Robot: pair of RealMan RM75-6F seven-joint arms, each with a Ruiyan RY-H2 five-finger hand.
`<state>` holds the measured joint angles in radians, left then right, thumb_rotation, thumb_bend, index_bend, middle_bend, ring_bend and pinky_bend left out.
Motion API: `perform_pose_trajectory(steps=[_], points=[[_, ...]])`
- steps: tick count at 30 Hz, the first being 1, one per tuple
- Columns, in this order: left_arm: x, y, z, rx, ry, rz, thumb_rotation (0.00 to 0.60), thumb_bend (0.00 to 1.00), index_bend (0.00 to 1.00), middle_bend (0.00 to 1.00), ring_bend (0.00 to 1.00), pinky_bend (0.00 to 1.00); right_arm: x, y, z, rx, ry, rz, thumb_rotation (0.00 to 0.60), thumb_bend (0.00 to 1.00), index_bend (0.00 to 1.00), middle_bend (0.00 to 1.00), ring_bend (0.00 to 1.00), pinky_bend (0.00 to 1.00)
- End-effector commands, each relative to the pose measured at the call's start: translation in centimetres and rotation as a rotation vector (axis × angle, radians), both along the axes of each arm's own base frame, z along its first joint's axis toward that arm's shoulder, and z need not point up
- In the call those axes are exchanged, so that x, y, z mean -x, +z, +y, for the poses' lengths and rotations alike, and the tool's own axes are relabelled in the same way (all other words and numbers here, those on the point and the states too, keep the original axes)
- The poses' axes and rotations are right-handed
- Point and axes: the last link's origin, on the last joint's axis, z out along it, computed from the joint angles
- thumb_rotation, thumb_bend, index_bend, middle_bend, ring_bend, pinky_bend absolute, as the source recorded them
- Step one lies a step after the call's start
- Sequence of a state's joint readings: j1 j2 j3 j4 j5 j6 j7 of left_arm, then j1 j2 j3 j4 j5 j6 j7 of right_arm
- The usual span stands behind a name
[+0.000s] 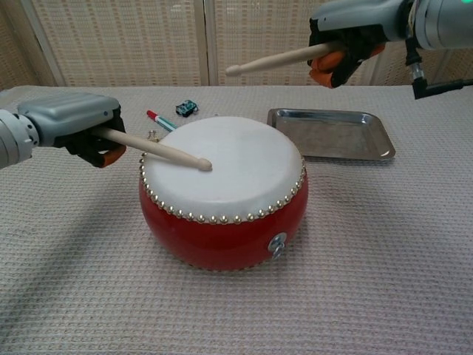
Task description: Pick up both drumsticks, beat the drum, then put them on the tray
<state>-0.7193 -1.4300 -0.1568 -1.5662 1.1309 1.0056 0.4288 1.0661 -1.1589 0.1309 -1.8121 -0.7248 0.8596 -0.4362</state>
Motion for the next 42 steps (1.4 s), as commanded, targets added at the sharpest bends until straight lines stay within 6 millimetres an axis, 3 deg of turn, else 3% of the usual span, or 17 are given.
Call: perform_pose_trajectory(steps=[1,5,8,15,17,20,22,28,32,36,42], points=[[-0.9,2.7,0.2,-0.071,-0.014,-0.079,0.600,0.68,1.00,1.00,1.00,1.00,1.9,-2.3,-0.3,-0.041,-0.017,0.112,0.600,0.75,1.00,1.00,1.00,1.00],[-1.7,5.3,0.0,-0.109,-0.031,-0.155,0.600,0.68,1.00,1.00,1.00,1.00,3.7,-5.0,-0.6,-0.065,-0.024,0.248,0.600,0.75,1.00,1.00,1.00,1.00],[-1.7,5.5,-0.2,-0.098,-0.032,-0.162,0.600,0.68,1.00,1.00,1.00,1.00,3.5,-5.7,-0.7,-0.045,-0.010,0.275,0.600,0.75,1.00,1.00,1.00,1.00],[-0.4,1.0,-0.5,0.009,0.001,-0.074,0.600,0.68,1.00,1.00,1.00,1.00,-0.3,-2.0,0.0,0.015,0.030,0.045,0.600,0.75,1.00,1.00,1.00,1.00],[0.1,-0.5,-0.6,0.037,-0.003,-0.016,0.600,0.68,1.00,1.00,1.00,1.00,-0.8,-1.1,0.3,0.025,0.040,0.015,0.600,0.75,1.00,1.00,1.00,1.00],[0.3,-1.2,-0.5,0.033,-0.011,0.025,0.600,0.68,1.00,1.00,1.00,1.00,-0.4,-0.8,0.4,0.016,0.037,0.026,0.600,0.75,1.00,1.00,1.00,1.00],[0.0,-0.5,-0.4,0.014,0.001,-0.009,0.600,0.68,1.00,1.00,1.00,1.00,0.2,-1.3,0.3,0.005,0.030,0.059,0.600,0.75,1.00,1.00,1.00,1.00],[-1.6,4.6,-0.2,-0.107,-0.037,-0.121,0.600,0.68,1.00,1.00,1.00,1.00,3.3,-4.6,-0.5,-0.045,-0.021,0.217,0.600,0.75,1.00,1.00,1.00,1.00],[-1.9,5.8,-0.3,-0.119,-0.045,-0.150,0.600,0.68,1.00,1.00,1.00,1.00,3.7,-5.4,-0.7,-0.044,-0.033,0.244,0.600,0.75,1.00,1.00,1.00,1.00],[-1.3,4.0,-0.3,-0.068,-0.025,-0.116,0.600,0.68,1.00,1.00,1.00,1.00,1.6,-3.4,-0.4,-0.011,-0.015,0.120,0.600,0.75,1.00,1.00,1.00,1.00],[0.1,-0.7,-0.5,0.036,-0.006,0.011,0.600,0.68,1.00,1.00,1.00,1.00,-0.4,0.5,0.7,0.035,0.034,0.008,0.600,0.75,1.00,1.00,1.00,1.00]])
